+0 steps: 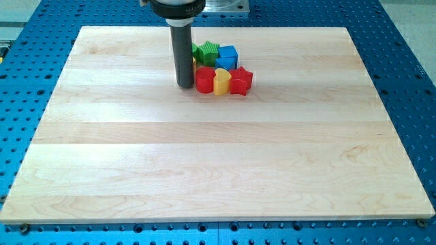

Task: Place the arm right to the red star

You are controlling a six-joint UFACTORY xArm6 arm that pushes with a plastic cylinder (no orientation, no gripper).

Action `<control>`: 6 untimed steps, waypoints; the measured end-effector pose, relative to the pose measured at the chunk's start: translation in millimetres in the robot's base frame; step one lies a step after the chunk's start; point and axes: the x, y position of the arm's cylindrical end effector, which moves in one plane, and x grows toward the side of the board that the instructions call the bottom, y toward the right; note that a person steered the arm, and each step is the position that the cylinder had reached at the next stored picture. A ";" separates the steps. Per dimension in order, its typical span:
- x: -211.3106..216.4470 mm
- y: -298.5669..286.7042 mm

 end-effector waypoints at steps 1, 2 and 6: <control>1.6 -12.8; 67.2 3.3; 22.9 151.4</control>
